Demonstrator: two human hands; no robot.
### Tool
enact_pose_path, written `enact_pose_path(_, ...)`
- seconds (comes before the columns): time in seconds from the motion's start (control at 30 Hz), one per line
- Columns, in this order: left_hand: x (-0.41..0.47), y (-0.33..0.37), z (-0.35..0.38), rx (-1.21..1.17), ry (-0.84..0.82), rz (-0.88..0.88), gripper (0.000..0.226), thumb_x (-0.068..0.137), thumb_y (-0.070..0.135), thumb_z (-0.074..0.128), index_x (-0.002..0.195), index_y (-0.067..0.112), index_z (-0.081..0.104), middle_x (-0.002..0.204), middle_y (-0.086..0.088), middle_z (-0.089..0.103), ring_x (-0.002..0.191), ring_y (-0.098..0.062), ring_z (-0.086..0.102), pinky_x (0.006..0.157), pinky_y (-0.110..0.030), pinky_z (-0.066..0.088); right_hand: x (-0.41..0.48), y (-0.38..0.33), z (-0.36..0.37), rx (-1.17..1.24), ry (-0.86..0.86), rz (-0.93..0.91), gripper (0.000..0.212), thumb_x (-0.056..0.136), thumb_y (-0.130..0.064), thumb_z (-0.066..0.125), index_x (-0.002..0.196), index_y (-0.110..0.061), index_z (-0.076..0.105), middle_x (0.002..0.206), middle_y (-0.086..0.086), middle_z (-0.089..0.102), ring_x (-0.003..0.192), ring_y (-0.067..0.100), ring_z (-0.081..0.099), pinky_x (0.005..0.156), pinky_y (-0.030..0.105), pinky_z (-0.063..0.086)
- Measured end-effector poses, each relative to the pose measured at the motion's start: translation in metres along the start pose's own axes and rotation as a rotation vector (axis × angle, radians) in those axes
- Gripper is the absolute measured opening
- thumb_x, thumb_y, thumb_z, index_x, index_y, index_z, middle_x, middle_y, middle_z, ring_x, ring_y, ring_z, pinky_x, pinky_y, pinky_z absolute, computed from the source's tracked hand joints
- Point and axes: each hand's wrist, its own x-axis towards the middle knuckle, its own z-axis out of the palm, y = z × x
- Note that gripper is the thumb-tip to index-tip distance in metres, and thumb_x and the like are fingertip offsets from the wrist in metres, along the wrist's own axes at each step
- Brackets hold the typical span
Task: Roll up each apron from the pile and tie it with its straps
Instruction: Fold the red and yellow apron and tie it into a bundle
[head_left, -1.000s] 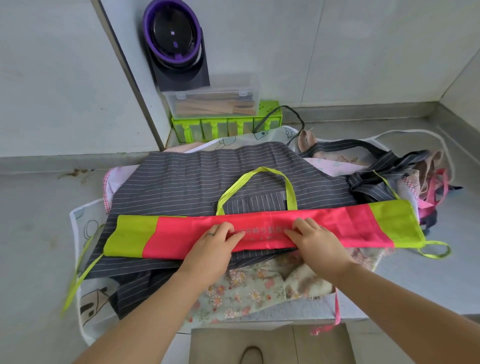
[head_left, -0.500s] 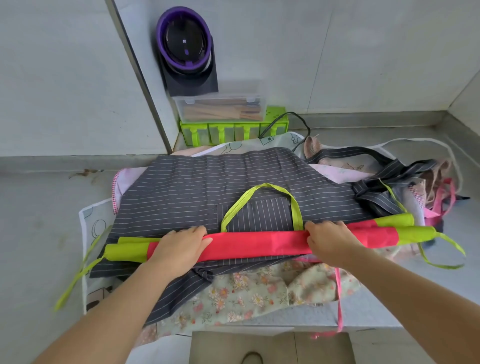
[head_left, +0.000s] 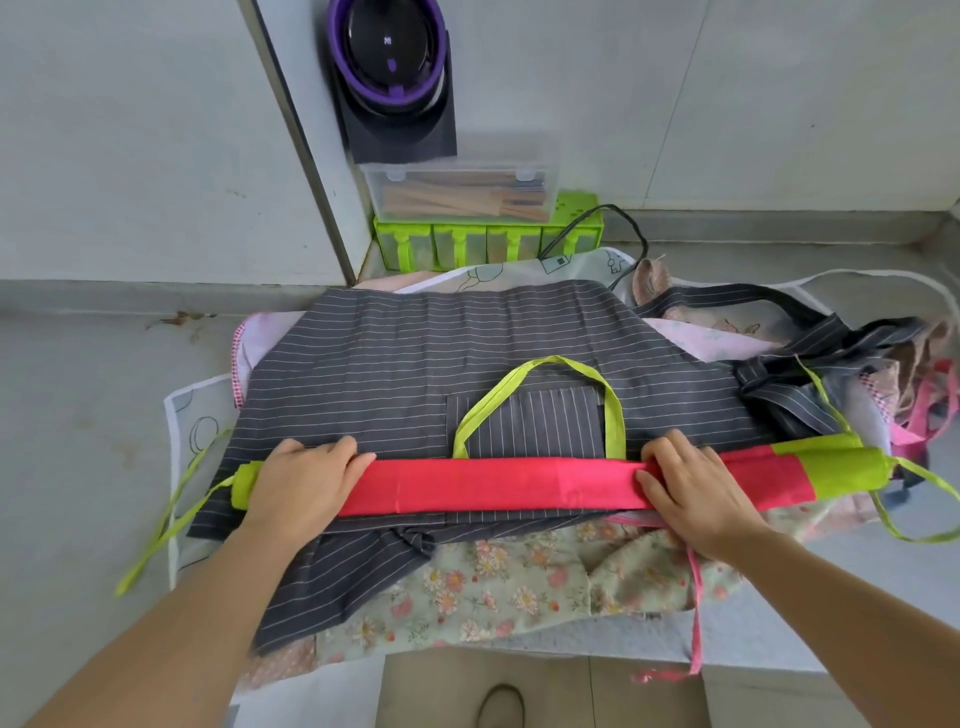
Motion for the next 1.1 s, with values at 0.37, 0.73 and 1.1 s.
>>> enact_pose_path(0.37,0.021,0.043,-0.027,-0.14,0.092,0.008,0.043,0.061,-0.007,0.078,0.096,0.016,0.07,0.094,-0.003,0.065,0.084,-0.025,0.063,0.083,-0.042,0.049,0.009,-0.005,-0.007,-0.07,-0.112,0.018,0.023,0.097,-0.044,0.039,0.101,-0.025,0.051,0.096,-0.01,0.045,0.086,0.015,0.053,0.081,0.028,0.033)
enact_pose_path(0.73,0.039,0.176,-0.019,-0.459,-0.282,-0.016,0.04,0.098,0.048,0.025,0.116,0.021,0.048,0.116,0.002,0.053,0.109,-0.02,0.047,0.096,-0.033,0.035,0.026,0.011,-0.023,0.019,-0.133,0.082,0.045,0.071,-0.066,0.064,0.059,-0.029,0.042,0.054,-0.01,0.051,0.053,0.002,0.045,0.052,0.015,0.028)
enact_pose_path(1.1,0.05,0.188,-0.026,-0.265,-0.403,-0.08,0.071,0.09,0.057,0.004,0.107,0.015,0.058,0.105,-0.002,0.057,0.099,-0.026,0.054,0.092,-0.048,0.029,0.022,0.028,0.011,0.015,0.132,-0.071,0.034,0.089,-0.049,0.036,0.078,-0.02,0.049,0.078,-0.007,0.044,0.073,0.015,0.041,0.07,0.032,0.037)
